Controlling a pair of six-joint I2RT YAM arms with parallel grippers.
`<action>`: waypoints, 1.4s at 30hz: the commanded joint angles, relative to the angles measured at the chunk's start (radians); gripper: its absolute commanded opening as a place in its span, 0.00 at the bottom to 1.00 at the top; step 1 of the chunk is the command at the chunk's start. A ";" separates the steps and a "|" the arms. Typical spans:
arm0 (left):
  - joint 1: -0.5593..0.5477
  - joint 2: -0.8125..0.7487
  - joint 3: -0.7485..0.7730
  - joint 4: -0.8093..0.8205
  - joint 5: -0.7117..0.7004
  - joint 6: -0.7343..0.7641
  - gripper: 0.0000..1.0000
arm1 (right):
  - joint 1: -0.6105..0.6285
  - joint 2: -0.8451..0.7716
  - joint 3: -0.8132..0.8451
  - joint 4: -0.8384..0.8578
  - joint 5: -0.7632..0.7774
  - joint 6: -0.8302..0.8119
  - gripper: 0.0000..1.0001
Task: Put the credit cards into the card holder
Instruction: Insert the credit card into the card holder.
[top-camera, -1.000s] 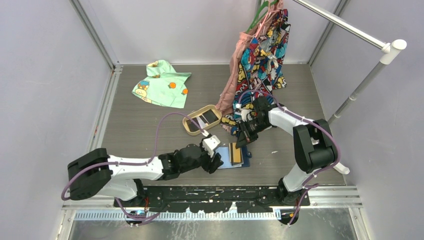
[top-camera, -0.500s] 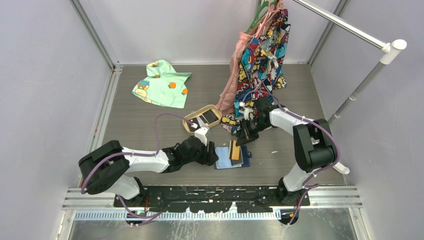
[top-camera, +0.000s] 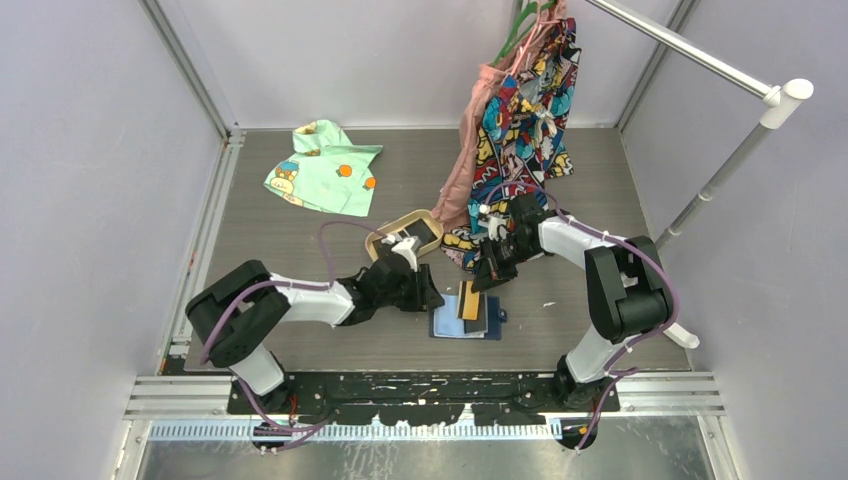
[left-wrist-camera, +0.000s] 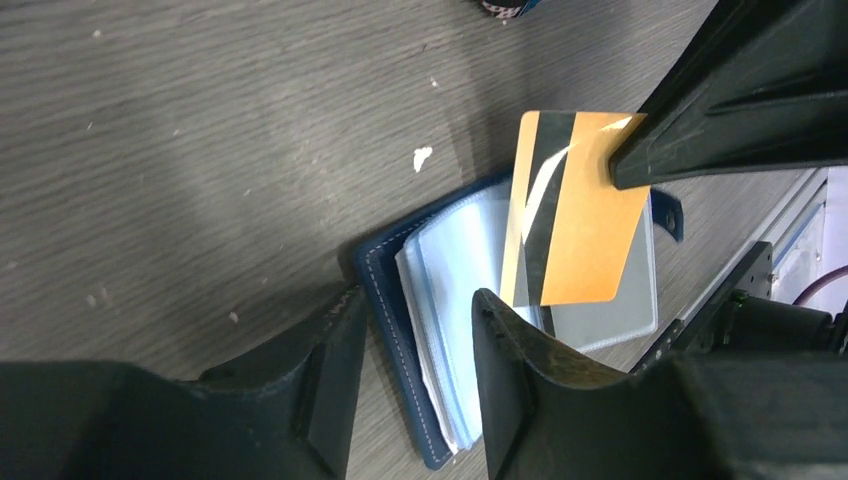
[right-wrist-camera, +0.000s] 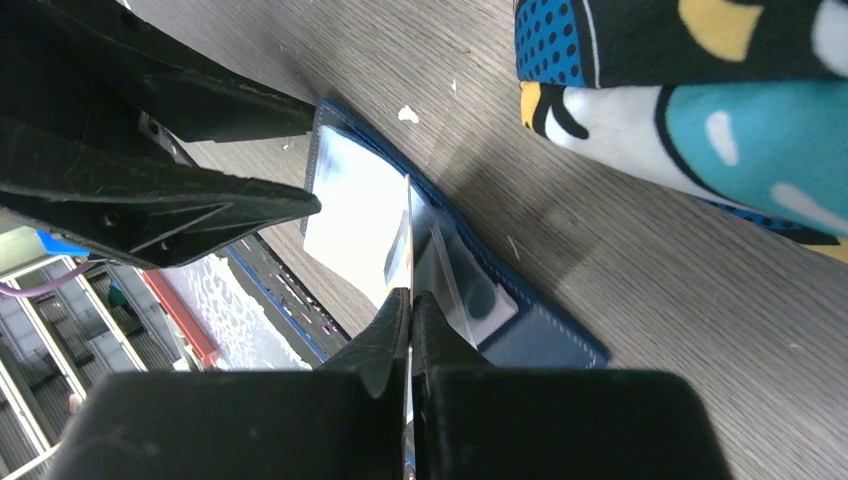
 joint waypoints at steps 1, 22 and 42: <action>0.014 0.073 0.050 -0.062 0.072 -0.014 0.42 | -0.004 0.002 0.005 0.025 0.008 0.002 0.01; 0.010 -0.179 -0.010 -0.019 0.017 0.308 0.25 | -0.081 -0.043 0.037 0.012 -0.240 -0.062 0.01; -0.293 0.058 0.161 0.033 0.141 1.159 0.48 | -0.219 -0.080 0.051 -0.083 -0.362 -0.190 0.01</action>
